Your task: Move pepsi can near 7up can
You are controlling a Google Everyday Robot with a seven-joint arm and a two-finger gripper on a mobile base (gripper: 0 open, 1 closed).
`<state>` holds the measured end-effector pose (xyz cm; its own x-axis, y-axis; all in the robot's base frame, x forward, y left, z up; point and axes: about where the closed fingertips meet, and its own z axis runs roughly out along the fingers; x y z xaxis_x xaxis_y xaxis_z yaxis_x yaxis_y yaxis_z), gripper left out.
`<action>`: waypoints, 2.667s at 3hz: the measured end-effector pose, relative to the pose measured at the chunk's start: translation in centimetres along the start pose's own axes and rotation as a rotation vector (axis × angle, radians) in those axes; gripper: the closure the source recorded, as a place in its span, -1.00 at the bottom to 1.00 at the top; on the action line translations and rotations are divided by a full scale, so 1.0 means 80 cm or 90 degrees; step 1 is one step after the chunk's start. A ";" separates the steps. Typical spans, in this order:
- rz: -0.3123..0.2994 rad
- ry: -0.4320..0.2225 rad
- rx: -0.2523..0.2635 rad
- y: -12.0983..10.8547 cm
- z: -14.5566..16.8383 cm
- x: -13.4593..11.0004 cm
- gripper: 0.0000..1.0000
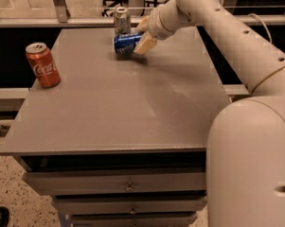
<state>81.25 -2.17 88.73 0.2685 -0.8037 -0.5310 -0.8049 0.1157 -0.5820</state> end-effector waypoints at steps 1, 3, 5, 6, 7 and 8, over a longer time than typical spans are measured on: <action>0.002 -0.008 -0.010 -0.007 0.009 0.001 0.06; 0.003 -0.014 -0.022 -0.009 0.017 0.000 -0.87; 0.005 -0.018 -0.030 -0.007 0.019 0.000 -1.00; 0.010 -0.023 -0.029 -0.007 0.013 0.001 -1.00; 0.035 -0.056 -0.031 -0.004 -0.011 0.002 -1.00; 0.086 -0.129 -0.034 0.005 -0.072 0.004 -1.00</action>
Offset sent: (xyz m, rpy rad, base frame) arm 0.0180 0.0014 0.0055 0.0144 0.0186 0.0236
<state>77.97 -5.75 91.86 0.2524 -0.6494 -0.7173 -0.8658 0.1794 -0.4670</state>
